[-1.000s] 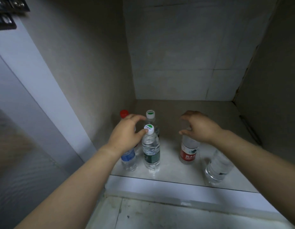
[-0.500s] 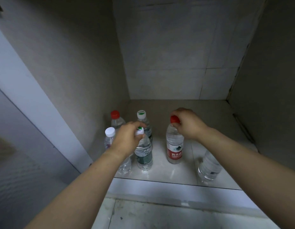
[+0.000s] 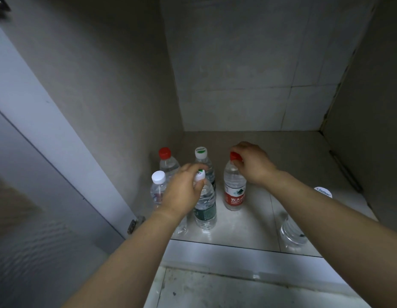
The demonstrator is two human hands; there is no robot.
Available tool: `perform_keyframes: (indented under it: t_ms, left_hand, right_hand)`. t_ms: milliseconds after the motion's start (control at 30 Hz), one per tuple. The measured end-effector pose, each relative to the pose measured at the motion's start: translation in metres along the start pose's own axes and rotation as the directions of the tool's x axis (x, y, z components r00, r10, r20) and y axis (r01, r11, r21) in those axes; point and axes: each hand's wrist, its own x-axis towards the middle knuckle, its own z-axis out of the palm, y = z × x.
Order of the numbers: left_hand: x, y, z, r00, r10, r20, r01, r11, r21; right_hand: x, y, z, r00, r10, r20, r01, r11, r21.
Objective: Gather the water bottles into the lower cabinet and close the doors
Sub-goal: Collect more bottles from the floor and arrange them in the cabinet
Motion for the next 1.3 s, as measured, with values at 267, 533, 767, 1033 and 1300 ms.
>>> perform_keyframes:
  t_ms: [267,533,767,1033,1300]
  left_hand:
    - [-0.006,-0.001,0.004,0.999,0.025,-0.02,-0.025,1.0,0.009]
    - [-0.005,-0.003,0.005,0.999,-0.019,-0.029,0.018,0.999,-0.034]
    - [-0.005,-0.007,0.009,1.0,-0.023,-0.015,0.023,1.0,-0.009]
    - [-0.006,-0.009,0.007,1.0,0.022,0.011,-0.022,0.999,0.044]
    - [0.003,0.002,0.0,0.995,0.049,-0.09,-0.043,0.996,0.073]
  right_hand:
    - [-0.004,-0.001,-0.002,0.999,0.04,-0.025,-0.038,0.996,0.083]
    - [0.002,0.001,-0.004,0.996,0.083,-0.02,-0.08,0.99,0.117]
    - [0.007,0.005,0.002,0.996,0.073,-0.053,-0.068,0.995,0.079]
    - [-0.008,0.013,-0.006,1.0,-0.006,-0.008,0.007,0.999,0.051]
    - [-0.069,0.043,-0.064,0.975,0.019,0.221,0.019,0.986,-0.165]
